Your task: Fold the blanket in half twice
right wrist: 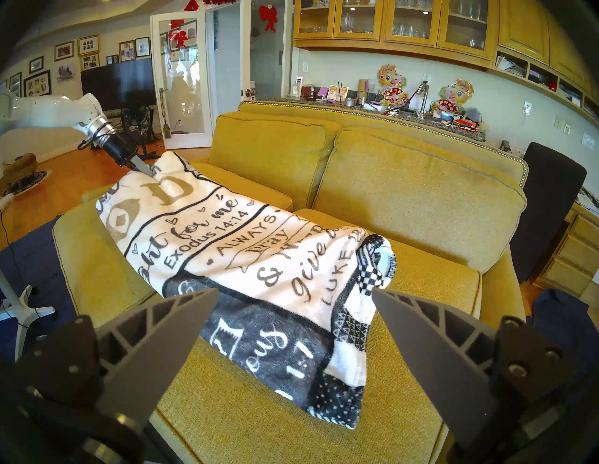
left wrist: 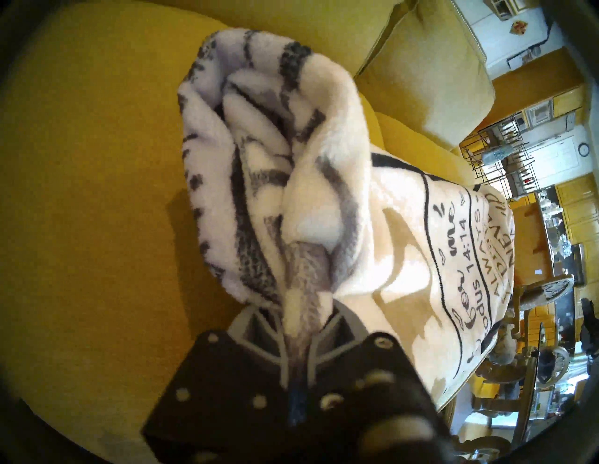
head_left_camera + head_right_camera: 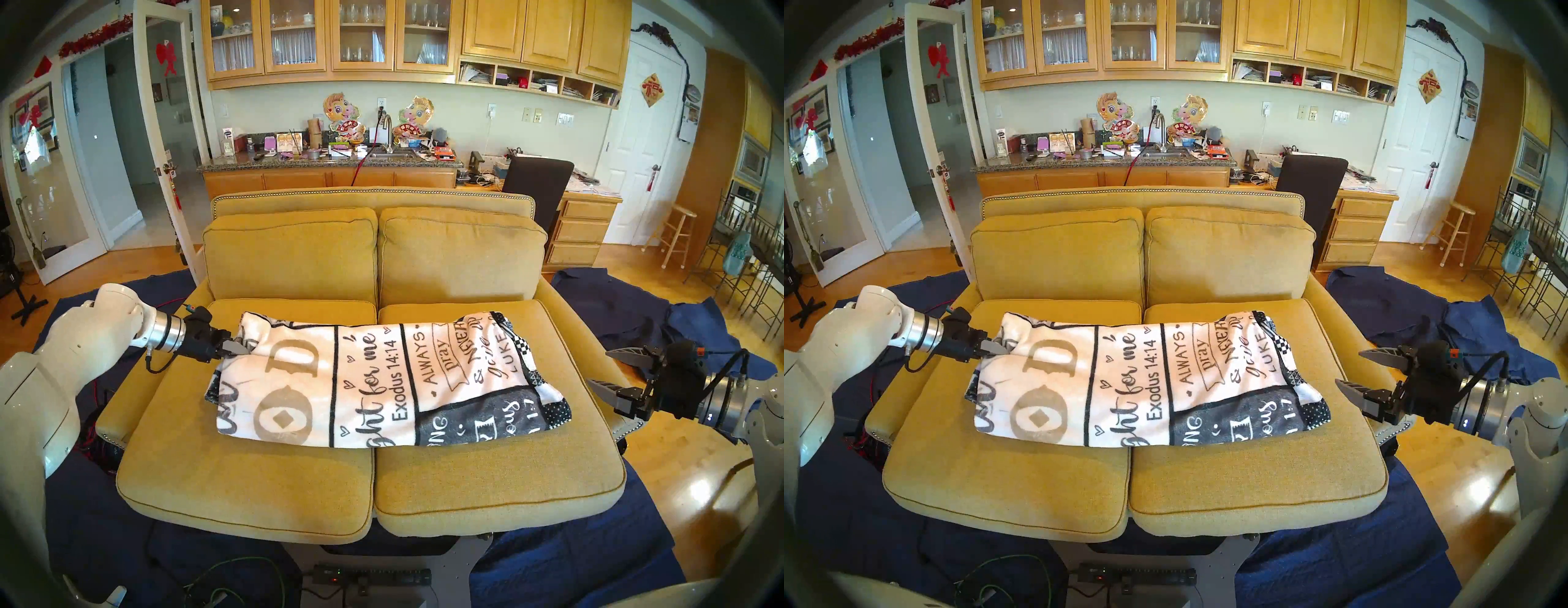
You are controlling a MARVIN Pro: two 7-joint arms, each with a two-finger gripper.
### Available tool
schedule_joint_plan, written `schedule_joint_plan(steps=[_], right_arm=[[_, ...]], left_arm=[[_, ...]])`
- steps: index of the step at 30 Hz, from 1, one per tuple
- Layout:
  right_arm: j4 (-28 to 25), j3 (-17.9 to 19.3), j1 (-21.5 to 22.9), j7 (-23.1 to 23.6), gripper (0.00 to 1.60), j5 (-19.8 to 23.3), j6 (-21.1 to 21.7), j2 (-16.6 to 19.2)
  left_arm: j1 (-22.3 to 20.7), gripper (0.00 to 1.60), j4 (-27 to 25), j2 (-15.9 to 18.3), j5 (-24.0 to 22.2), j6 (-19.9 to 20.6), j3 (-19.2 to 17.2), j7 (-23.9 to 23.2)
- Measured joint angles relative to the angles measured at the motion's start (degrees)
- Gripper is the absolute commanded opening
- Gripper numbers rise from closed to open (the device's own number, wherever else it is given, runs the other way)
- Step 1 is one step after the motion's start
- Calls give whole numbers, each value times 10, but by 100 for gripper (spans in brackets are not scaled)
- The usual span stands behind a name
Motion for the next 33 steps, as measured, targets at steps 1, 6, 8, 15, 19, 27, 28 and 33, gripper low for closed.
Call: schedule_joint_plan(steps=[1, 6, 8, 15, 19, 27, 28, 33], right_arm=[[0, 0, 0, 0, 160, 0, 0, 0], [0, 0, 0, 0, 160, 0, 0, 0], [0, 0, 0, 0, 160, 0, 0, 0], [0, 0, 0, 0, 160, 0, 0, 0], [0, 0, 0, 0, 160, 0, 0, 0], [0, 0, 0, 0, 160, 0, 0, 0], [0, 0, 0, 0, 160, 0, 0, 0], [0, 0, 0, 0, 160, 0, 0, 0]], left_arm=[[-1, 0, 1, 2, 0, -1, -1, 1], [-15, 0, 13, 21, 4, -6, -8, 13], [-19, 0, 16, 26, 7, -7, -10, 17], [-38, 0, 32, 50, 26, -14, -16, 28], [-48, 0, 39, 59, 35, -17, -19, 31], [-70, 0, 54, 72, 54, -21, -24, 34], [-73, 0, 55, 73, 56, -22, -24, 33], [-83, 0, 58, 78, 66, -25, -25, 23]])
